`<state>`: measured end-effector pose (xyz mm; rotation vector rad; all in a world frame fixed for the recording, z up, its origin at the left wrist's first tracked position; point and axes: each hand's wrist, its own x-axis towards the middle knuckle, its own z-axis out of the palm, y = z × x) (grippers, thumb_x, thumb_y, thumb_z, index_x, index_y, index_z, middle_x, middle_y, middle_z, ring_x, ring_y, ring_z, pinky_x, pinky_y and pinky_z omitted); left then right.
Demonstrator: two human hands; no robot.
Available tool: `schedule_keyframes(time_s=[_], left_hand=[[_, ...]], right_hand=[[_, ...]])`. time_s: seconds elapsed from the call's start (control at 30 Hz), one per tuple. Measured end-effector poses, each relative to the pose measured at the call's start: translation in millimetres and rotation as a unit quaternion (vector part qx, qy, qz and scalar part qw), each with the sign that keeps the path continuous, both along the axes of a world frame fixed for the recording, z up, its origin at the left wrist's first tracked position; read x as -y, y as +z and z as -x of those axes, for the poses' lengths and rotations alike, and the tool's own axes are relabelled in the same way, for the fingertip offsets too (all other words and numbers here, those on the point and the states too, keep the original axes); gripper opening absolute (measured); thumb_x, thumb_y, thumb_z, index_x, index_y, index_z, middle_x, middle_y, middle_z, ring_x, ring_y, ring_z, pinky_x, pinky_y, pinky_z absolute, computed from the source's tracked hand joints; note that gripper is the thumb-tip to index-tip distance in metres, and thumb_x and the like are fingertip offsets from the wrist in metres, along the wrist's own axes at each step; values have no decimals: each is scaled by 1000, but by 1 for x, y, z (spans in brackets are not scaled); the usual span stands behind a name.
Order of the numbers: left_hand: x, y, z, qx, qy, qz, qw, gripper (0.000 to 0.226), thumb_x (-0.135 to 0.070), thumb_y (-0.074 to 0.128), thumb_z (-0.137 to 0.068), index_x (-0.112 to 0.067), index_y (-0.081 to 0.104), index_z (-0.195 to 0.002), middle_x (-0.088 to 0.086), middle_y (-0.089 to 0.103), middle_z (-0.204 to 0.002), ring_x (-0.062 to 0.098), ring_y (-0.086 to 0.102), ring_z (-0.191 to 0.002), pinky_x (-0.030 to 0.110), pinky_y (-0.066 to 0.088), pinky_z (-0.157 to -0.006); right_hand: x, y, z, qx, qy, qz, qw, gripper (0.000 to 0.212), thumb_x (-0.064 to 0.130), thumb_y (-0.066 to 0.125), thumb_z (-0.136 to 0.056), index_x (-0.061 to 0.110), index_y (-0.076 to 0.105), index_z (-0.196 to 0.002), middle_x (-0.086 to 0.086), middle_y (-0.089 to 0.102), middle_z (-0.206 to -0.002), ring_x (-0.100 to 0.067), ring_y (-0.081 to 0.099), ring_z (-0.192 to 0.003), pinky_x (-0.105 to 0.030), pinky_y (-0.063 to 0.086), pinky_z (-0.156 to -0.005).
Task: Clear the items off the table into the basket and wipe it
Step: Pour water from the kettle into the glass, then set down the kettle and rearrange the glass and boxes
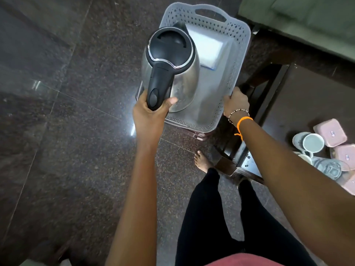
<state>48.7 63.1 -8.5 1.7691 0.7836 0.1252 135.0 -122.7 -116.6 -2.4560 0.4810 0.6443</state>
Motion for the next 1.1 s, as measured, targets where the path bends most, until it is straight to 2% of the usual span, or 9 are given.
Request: schedule_keyframes(time_s=[0.17,0.47,0.57,0.7,0.77,0.83,0.9,1.0,1.1], left_hand=[[1,-7,-5,-8,0,10,1000,28,-48,75,-56,-32,59,-71,-22,59,-59,7,54,-64,49,58,-70],[6,-22,-9,-15,11,-16,1000,34,-47,74,-60,-25,61,-82,-18,63,-67,10,59,-67,47,58,-71],[9,-32,-4,-16,16,16,1000,42,-35,77,-65,-14,62,-98,-6,67,-83,19,64,-84,48,57,-77],[14,-36,-1,-26,23,-29,999,39,-30,75,-71,-16,52,-98,-14,56,-81,0,54,-74,23,46,-72],[21,-32,0,-18,52,-62,997,46,-24,75,-72,-11,50,-108,-8,52,-95,6,54,-86,24,47,-77],[36,-25,6,2,77,-119,990,55,-15,73,-75,-6,46,-122,3,46,-113,19,53,-103,20,47,-86],[57,-16,18,27,97,-137,985,57,-7,67,-79,-5,43,-130,12,41,-127,22,49,-116,14,43,-94],[94,-10,40,46,80,-172,981,47,0,58,-81,-6,47,-126,14,43,-129,22,45,-122,27,39,-103],[138,-14,56,13,-23,-89,996,37,-2,53,-84,-12,51,-119,-1,53,-112,3,52,-104,14,43,-91]], right_hand=[[2,-1,0,12,-19,8,1000,28,15,43,-92,-2,48,-114,-31,58,-118,-47,55,-107,-48,46,-89],[4,1,-7,-24,-21,1,999,28,16,42,-91,2,49,-113,-28,58,-118,-46,57,-106,-49,49,-91],[5,2,-8,-38,-23,-13,999,29,16,41,-90,3,50,-114,-27,59,-117,-46,59,-103,-51,50,-92],[6,3,-9,-42,-39,-37,998,28,17,40,-91,4,51,-112,-27,60,-117,-45,62,-99,-50,51,-91],[8,1,-8,-43,-44,-57,996,24,19,42,-92,1,52,-104,-27,61,-114,-43,63,-95,-48,52,-90],[11,1,-5,-43,-69,-110,991,19,20,47,-92,2,51,-94,-27,64,-103,-34,64,-76,-46,56,-82],[19,3,1,-36,-128,-194,972,19,15,51,-91,-1,54,-101,-21,61,-77,-19,60,-51,-39,60,-66],[45,9,24,18,-140,-223,964,20,8,53,-89,-2,56,-106,-3,50,-58,-1,49,-32,-15,48,-42],[87,13,59,39,-44,-168,984,18,6,54,-87,2,58,-104,-1,56,-62,-9,55,-55,-29,49,-66]])
